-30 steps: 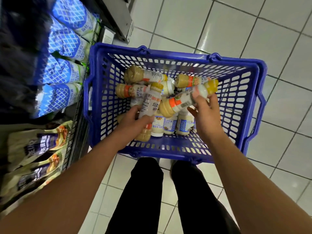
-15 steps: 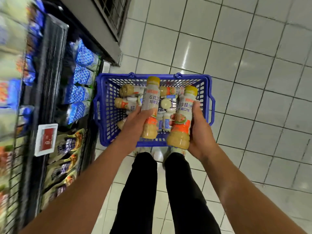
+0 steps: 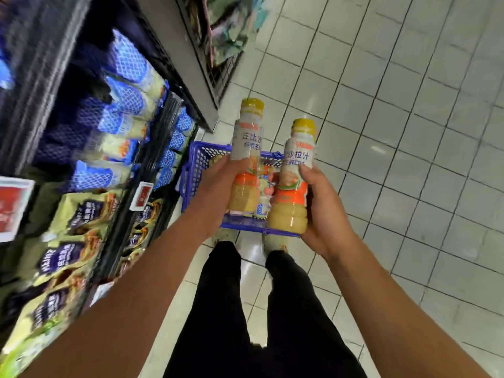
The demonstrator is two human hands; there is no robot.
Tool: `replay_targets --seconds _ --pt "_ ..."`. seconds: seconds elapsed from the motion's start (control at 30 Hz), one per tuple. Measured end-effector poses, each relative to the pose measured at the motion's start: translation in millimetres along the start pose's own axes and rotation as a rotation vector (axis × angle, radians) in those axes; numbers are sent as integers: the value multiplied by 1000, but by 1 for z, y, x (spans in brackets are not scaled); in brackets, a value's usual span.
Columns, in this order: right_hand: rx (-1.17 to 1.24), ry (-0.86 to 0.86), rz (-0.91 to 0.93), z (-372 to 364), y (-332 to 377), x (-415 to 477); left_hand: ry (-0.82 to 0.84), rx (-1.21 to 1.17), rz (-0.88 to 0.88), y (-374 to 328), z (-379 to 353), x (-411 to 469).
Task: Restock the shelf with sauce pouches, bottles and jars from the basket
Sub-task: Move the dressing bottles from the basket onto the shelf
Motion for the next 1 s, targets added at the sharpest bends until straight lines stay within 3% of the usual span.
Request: replay_targets --seconds 0.27,0.53,0.73,1.0 --pt "-147 170 -10 -48 70 -61 -45 -232 -181 -44 -34 -128" --pt "-354 492 -10 -89 97 -124 -194 -512 -378 -8 -53 -236" --pt "-521 740 42 -124 80 -180 -374 -642 -516 35 -45 -311" --pt "-606 1065 -142 -159 5 -269 -532 -847 -714 119 -15 -404"
Point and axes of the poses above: each hand's wrist, its own x-axis towards the middle knuckle, its own z-axis out of the back of the hand, y = z × x, the point moved 3 cm from there along x, towards the middle knuckle, and after that the axes turned 9 degrees about z, right-handed, at the moved point
